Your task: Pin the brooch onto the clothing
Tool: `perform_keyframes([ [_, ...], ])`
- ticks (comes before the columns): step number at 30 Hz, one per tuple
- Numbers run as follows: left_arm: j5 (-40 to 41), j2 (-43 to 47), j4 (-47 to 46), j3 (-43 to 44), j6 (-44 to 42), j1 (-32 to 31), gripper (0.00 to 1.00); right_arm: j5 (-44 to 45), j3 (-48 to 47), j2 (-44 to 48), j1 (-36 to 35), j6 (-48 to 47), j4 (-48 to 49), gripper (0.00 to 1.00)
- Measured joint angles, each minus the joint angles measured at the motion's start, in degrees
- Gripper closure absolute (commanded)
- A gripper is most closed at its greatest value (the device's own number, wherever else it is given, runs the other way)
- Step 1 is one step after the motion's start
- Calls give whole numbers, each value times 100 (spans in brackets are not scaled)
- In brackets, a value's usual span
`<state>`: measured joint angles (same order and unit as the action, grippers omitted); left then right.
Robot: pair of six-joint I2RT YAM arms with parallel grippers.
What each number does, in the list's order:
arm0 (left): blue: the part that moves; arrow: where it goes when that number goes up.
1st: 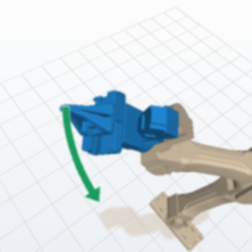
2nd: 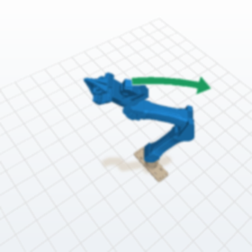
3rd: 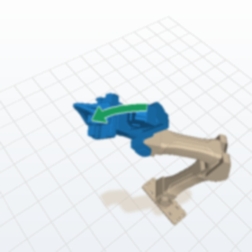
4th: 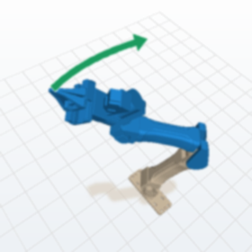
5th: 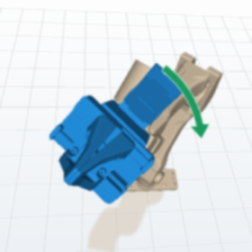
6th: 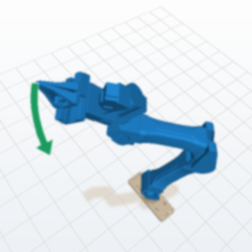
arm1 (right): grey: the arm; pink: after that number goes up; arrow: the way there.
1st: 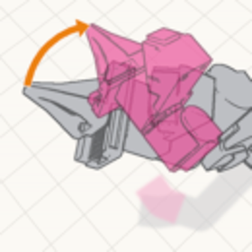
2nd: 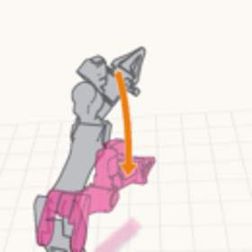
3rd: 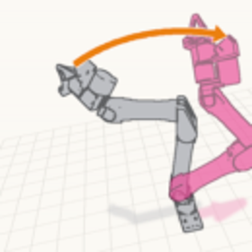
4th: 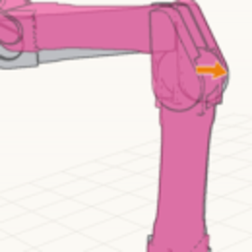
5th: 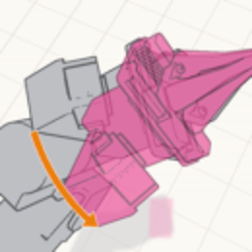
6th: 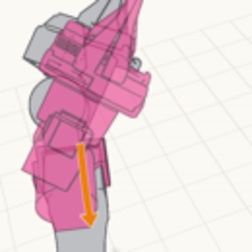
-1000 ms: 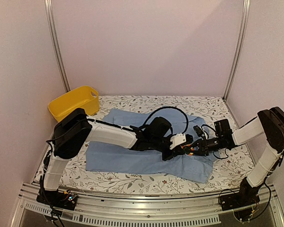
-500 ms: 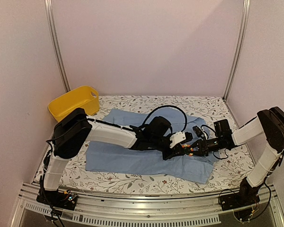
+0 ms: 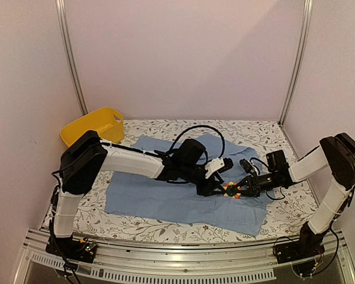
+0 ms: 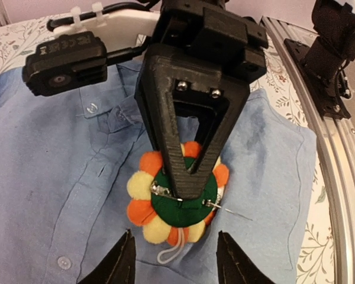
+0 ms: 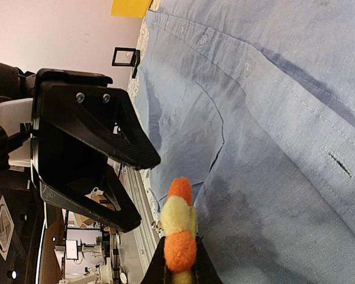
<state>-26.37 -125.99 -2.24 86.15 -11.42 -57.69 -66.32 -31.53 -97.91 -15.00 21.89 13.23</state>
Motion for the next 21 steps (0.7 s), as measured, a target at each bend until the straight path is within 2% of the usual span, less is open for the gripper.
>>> perform_keyframes([
  [5,-439,7,-79,-50,299,223,47,-9,2,0,0,-2,0,100],
  [11,-914,-199,-437,44,798,284,44,-7,26,-11,0,-4,0,100],
  [16,-1154,-428,-625,92,1001,284,44,-2,107,-11,-4,-4,2,100],
  [21,-1132,-518,-546,92,831,267,50,24,162,-13,-68,-2,55,100],
])
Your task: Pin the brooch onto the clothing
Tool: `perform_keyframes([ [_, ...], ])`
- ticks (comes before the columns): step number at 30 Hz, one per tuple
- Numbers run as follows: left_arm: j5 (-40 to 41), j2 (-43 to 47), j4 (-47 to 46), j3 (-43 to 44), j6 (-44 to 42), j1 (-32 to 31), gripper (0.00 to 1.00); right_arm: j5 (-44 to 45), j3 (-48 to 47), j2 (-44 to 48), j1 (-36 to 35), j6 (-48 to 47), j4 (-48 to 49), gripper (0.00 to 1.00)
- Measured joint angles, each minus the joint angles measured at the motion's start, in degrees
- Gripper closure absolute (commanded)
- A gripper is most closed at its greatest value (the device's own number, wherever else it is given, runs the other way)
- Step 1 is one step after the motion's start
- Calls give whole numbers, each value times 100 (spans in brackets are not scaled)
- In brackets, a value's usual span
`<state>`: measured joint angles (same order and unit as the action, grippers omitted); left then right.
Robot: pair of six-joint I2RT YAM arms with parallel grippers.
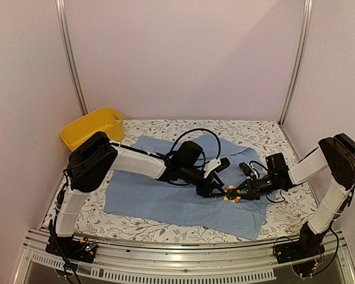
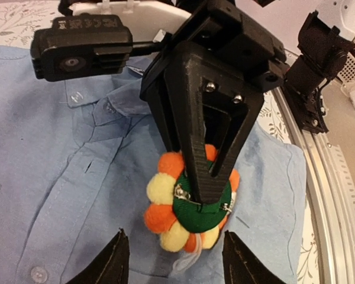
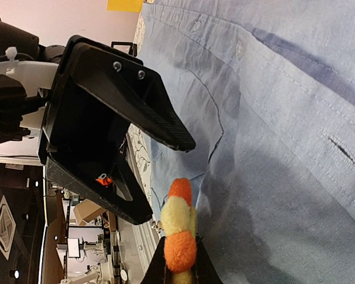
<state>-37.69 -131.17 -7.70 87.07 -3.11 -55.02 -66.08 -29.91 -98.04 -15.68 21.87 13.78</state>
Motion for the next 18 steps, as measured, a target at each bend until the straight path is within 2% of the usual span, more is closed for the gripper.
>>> perform_keyframes([
  [5,348,223,127,-345,-988,-138,50,9,44,-157,-17,22,111,100],
  [8,466,227,428,-273,-1401,-299,52,57,81,-197,-17,24,175,100],
  [18,579,225,890,-96,-1921,-466,60,192,151,-535,-61,85,439,100],
])
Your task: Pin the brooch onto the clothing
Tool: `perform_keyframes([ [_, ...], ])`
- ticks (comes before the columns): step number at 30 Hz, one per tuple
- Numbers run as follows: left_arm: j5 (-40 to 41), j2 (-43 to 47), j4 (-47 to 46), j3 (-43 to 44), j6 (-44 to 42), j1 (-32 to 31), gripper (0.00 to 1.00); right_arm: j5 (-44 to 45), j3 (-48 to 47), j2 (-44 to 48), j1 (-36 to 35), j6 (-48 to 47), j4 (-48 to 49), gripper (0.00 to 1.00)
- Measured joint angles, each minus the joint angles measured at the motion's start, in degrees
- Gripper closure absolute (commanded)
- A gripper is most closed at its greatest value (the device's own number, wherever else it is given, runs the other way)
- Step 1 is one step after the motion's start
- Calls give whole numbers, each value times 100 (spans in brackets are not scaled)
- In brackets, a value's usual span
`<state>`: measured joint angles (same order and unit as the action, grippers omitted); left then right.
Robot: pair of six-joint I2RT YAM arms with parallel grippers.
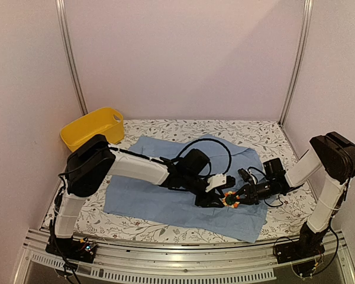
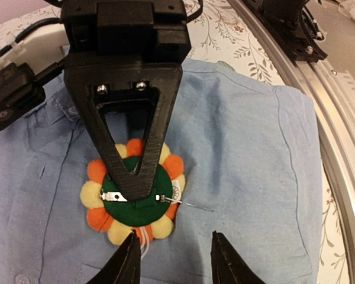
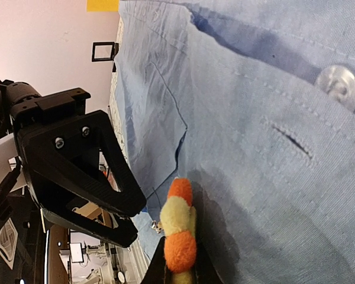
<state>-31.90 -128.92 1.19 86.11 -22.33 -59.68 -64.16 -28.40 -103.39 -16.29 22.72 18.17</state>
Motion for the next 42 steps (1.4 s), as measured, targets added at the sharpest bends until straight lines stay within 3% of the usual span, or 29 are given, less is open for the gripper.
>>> perform_keyframes([
  [11,291,-28,129,-11,-378,-133,60,22,9,-83,-22,105,170,100],
  [14,400,-68,125,-81,-448,-214,65,9,9,-103,-22,162,227,100],
  [19,557,-162,98,-120,-538,-278,79,-2,9,-120,-33,195,284,100],
  [22,651,-162,61,-120,-560,-297,100,-13,9,-131,-33,197,299,100],
  [32,1137,-157,-114,-120,-297,-323,100,-55,9,-201,-149,223,501,100],
  [42,925,37,-177,-210,79,-238,100,44,105,-87,-186,238,501,99],
])
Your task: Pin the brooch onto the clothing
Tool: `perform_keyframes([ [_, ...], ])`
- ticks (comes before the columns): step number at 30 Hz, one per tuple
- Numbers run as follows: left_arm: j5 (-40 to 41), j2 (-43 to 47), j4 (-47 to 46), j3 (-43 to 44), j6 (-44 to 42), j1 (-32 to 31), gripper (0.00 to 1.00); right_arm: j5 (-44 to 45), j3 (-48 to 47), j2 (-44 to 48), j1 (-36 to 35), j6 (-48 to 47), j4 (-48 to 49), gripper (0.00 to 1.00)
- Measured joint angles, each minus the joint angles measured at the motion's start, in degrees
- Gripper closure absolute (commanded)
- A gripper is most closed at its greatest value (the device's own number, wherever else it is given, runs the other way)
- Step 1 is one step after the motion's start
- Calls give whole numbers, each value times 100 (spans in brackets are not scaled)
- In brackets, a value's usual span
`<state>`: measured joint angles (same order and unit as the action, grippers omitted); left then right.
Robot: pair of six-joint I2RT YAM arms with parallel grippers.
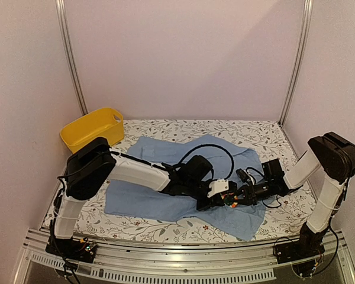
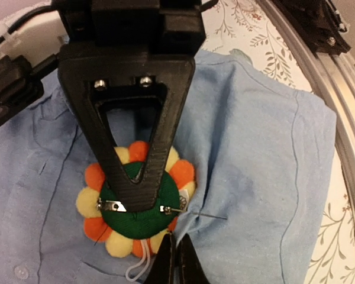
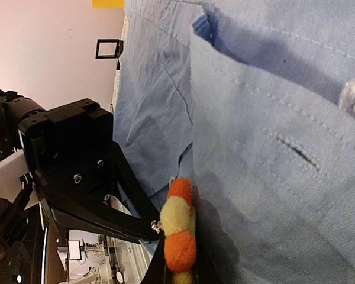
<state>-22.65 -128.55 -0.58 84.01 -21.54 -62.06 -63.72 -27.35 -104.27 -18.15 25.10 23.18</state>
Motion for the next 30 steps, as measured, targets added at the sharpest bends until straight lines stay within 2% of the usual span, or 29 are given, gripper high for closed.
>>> perform_keyframes([
  [7,-258,157,-212,-157,304,72,100,4,7,24,-94,70,-81,89],
  [19,-380,125,-507,-155,1060,286,100,-44,87,87,-107,127,-125,83],
  [21,-398,98,-544,-127,1106,310,100,-46,127,140,-120,136,-164,87],
  [24,-411,-2,-560,-39,1134,326,100,-39,151,225,-140,197,-236,100],
  [25,-420,-44,-551,4,1132,326,100,-28,151,249,-142,245,-262,100],
  [27,-468,-120,-481,105,1095,326,93,-17,151,278,-144,343,-289,100],
  [30,-501,-146,-398,149,984,323,76,-26,151,278,-146,490,-297,100],
])
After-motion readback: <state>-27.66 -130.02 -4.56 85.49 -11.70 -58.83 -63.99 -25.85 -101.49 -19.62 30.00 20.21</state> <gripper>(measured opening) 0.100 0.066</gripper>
